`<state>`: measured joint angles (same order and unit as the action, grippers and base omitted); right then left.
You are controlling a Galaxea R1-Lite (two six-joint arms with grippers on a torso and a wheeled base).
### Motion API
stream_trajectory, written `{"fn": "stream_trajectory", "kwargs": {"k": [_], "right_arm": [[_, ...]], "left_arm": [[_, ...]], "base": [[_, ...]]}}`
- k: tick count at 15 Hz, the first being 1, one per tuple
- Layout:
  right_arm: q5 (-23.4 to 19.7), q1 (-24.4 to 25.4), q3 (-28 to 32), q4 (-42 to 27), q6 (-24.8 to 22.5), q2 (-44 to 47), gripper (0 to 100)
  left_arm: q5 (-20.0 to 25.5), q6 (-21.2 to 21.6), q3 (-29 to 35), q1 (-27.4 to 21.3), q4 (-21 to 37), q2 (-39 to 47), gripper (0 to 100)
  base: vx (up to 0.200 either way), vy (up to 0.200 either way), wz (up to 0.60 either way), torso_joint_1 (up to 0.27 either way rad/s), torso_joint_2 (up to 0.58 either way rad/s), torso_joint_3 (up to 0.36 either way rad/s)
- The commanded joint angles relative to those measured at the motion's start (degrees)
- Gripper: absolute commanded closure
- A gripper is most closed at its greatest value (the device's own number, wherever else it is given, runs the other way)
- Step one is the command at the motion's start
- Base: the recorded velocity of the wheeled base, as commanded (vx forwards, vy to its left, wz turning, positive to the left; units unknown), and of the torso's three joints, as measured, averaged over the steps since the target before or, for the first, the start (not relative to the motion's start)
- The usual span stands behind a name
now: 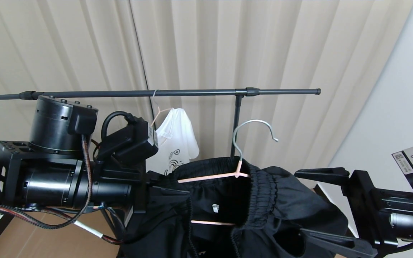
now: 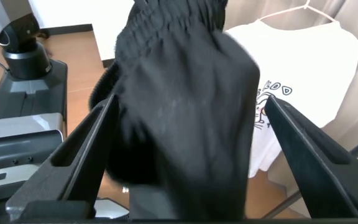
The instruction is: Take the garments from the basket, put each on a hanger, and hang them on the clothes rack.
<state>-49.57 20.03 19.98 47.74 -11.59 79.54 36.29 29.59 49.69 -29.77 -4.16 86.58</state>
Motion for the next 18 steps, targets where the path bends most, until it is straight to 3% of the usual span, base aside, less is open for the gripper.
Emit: {"fn": "stream_trajectory", "kwargs": {"k": [1,10,13,15,18], "right_arm": [[0.0,-1.0,0.3,0.0,0.1,0.2,0],[0.0,-3.3,0.2,1.6,-2.9,4.9,0],[0.0,-4.0,0.0,1.6,-6.2,7.5,0],[0.1,-4.2,-0.3,1.6,-11.1,11.2,0],[1.1,-4.3,-0.1,1.6,-12.6,14.3,0]], "left_arm": [[0.1,-0.1,-0.9,1.2,-0.1,-1.7,100],[0.2,-2.9,-3.6,5.6,-0.1,-7.4,100],[0.1,-2.9,-4.1,7.0,-0.1,-8.4,100],[0.1,-2.9,-4.8,7.9,-0.1,-9.7,100],[0.1,-2.9,-5.1,8.3,-0.1,-10.6,100]], "base": [[0.000,0.000,0.00,0.000,0.00,0.000],[0.000,0.000,0.00,0.000,0.00,0.000],[0.000,0.000,0.00,0.000,0.00,0.000],[0.000,0.000,0.00,0.000,0.00,0.000],[0.000,0.000,0.00,0.000,0.00,0.000]]}}
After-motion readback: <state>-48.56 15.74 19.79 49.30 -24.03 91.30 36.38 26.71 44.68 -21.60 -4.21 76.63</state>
